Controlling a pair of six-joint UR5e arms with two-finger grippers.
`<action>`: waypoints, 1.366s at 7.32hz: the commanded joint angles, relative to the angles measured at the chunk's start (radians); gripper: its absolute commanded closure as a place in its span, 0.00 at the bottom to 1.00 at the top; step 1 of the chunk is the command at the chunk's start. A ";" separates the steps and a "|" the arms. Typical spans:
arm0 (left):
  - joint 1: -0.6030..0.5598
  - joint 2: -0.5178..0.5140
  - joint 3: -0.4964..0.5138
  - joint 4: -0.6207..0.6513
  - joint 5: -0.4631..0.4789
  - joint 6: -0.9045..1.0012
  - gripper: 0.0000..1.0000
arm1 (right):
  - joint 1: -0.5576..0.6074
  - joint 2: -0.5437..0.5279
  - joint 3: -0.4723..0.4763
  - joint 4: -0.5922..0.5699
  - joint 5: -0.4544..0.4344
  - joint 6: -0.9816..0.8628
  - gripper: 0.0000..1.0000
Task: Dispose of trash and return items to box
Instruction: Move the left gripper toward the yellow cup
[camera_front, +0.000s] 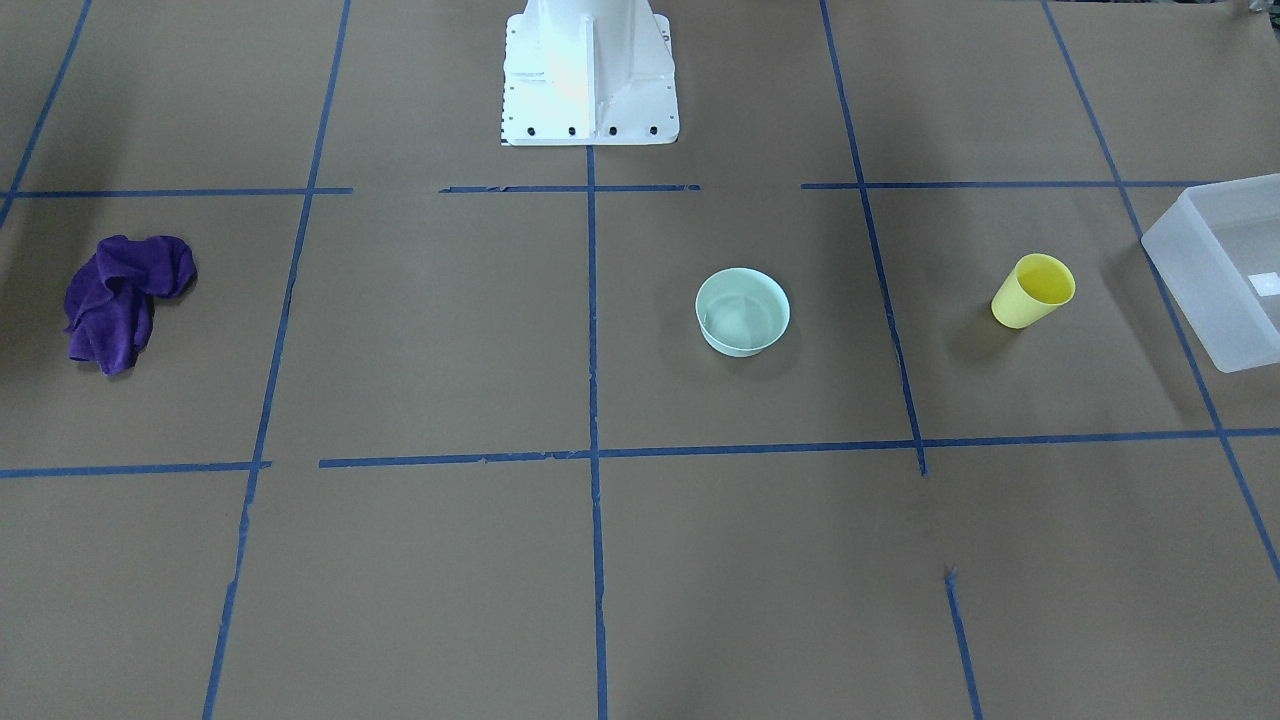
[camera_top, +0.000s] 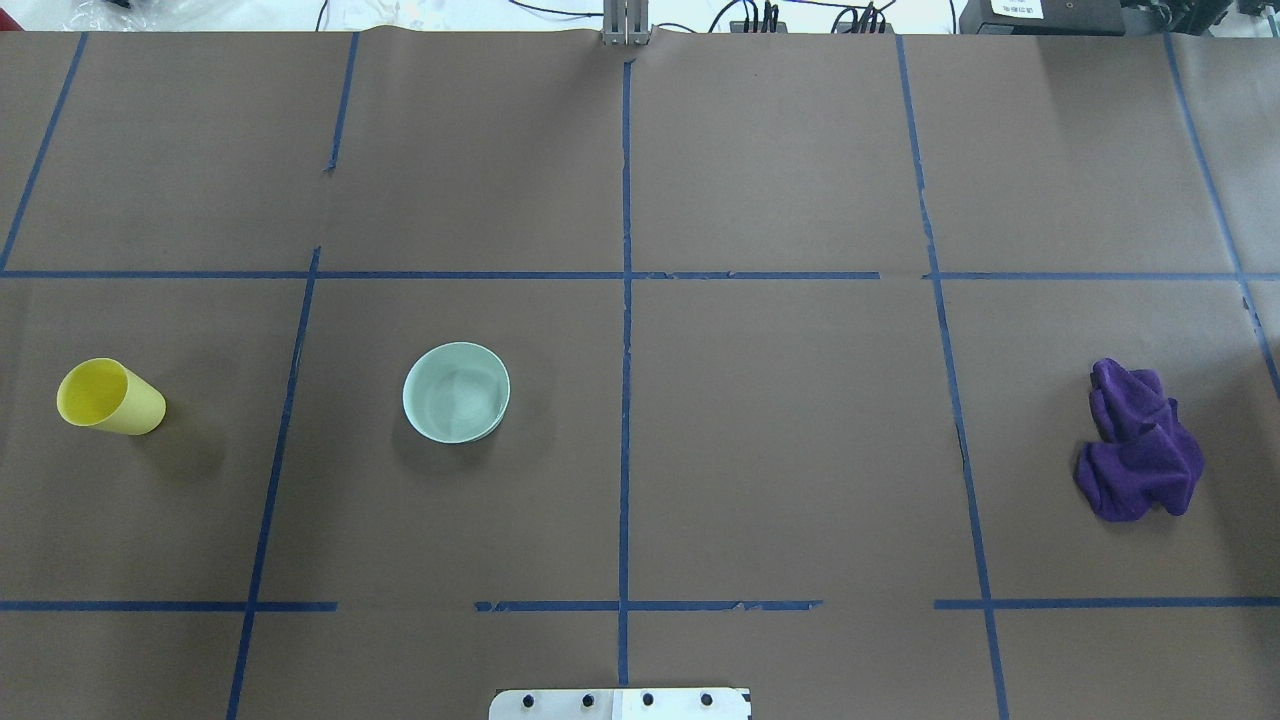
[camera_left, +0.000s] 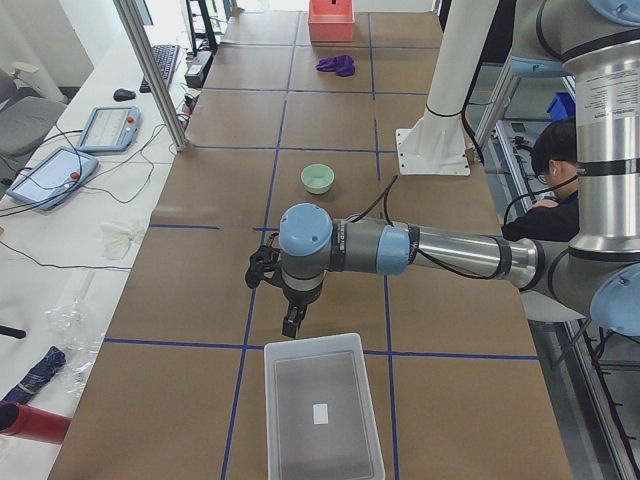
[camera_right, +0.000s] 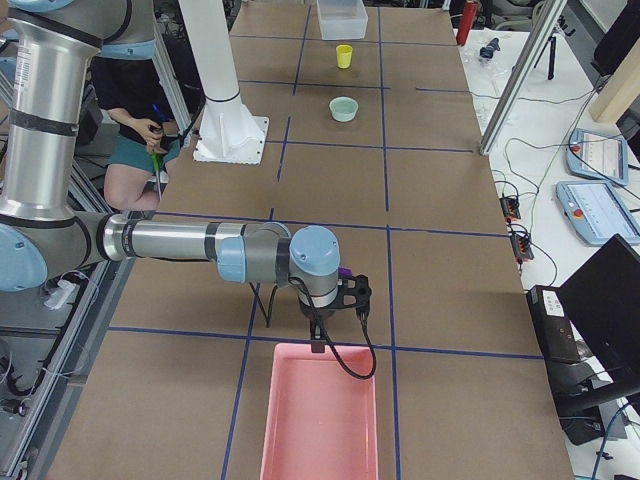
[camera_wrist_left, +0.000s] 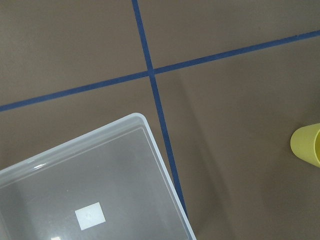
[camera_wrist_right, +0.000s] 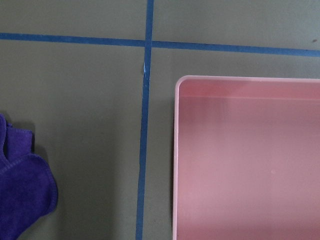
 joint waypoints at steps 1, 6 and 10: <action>-0.002 -0.032 0.109 -0.320 -0.002 -0.003 0.00 | -0.004 0.052 0.010 0.033 -0.001 0.005 0.00; 0.017 0.005 0.143 -0.818 -0.099 -0.165 0.00 | -0.005 0.083 -0.016 0.209 0.051 0.040 0.00; 0.365 0.080 0.137 -1.035 0.129 -0.747 0.03 | -0.062 0.085 -0.031 0.248 0.048 0.042 0.00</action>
